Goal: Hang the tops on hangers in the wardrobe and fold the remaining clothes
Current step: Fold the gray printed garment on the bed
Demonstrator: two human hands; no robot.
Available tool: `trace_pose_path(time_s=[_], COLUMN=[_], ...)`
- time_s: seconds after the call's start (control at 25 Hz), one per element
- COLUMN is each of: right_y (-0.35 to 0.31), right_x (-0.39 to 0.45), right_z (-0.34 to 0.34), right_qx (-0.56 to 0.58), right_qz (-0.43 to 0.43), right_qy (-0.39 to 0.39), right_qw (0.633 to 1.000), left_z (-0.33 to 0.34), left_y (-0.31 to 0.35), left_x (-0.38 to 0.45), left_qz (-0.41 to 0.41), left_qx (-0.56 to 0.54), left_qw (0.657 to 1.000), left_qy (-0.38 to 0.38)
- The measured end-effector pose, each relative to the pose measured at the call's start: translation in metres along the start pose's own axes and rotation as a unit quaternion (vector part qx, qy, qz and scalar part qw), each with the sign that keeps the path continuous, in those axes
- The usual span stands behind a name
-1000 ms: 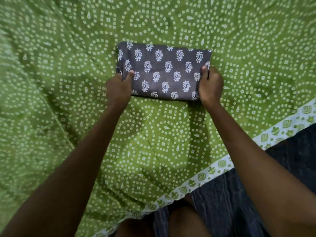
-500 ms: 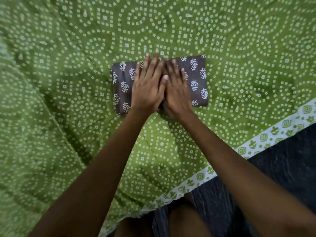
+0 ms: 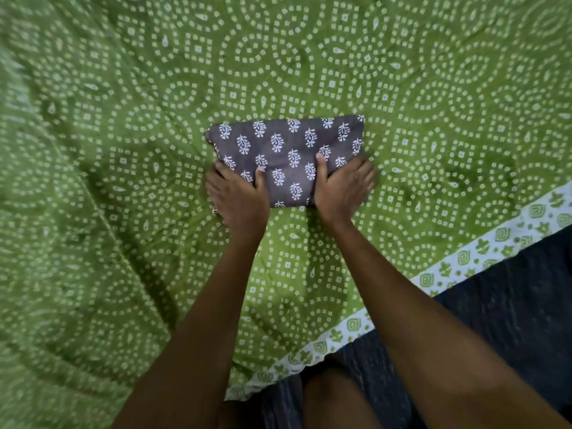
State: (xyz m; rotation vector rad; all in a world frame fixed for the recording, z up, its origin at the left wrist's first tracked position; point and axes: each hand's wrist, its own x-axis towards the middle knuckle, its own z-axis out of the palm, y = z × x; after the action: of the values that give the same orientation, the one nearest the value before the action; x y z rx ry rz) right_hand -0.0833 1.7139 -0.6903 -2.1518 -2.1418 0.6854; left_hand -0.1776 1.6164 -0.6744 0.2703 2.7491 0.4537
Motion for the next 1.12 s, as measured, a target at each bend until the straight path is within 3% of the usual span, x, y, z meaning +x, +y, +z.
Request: trace_pose_path(time_s=[0.08, 0.12, 0.24, 0.28, 0.36, 0.52, 0.64, 0.92, 1.12], right_y=[0.000, 0.000, -0.001, 0.000, 0.002, 0.008, 0.007, 0.010, 0.036], right_x=[0.005, 0.015, 0.026, 0.019, -0.002, -0.056, -0.106, -0.202, -0.242], right_z=[-0.007, -0.015, -0.052, -0.068, -0.095, -0.161, -0.229, -0.370, -0.448], right_qx=[0.104, 0.174, 0.390, 0.419, 0.430, 0.472, 0.504, 0.572, 0.589], right_qz=[0.082, 0.114, 0.154, 0.147, 0.123, 0.105, 0.079, 0.062, 0.042], right_qy=[-0.063, -0.111, -0.247, -0.262, -0.254, -0.209, -0.169, -0.048, 0.030], right_qw=[0.989, 0.972, 0.873, 0.857, 0.857, 0.850, 0.844, 0.817, 0.807], left_z=[0.000, -0.003, -0.019, -0.032, -0.062, -0.128, -0.194, -0.325, -0.365], left_y=[-0.003, -0.005, -0.009, -0.006, 0.003, 0.010, 0.023, 0.084, 0.119], left_x=[0.017, 0.029, 0.039, 0.033, 0.016, -0.017, -0.048, -0.120, -0.176], left_qz=[-0.086, -0.133, -0.211, -0.194, -0.123, 0.017, 0.097, 0.255, 0.348], left_qx=[-0.116, -0.202, -0.408, -0.432, -0.470, -0.454, -0.444, -0.431, -0.409], left_qw=[0.987, 0.964, 0.867, 0.856, 0.846, 0.866, 0.859, 0.810, 0.771], left_qy=[-0.070, -0.111, -0.191, -0.206, -0.220, -0.209, -0.235, -0.304, -0.343])
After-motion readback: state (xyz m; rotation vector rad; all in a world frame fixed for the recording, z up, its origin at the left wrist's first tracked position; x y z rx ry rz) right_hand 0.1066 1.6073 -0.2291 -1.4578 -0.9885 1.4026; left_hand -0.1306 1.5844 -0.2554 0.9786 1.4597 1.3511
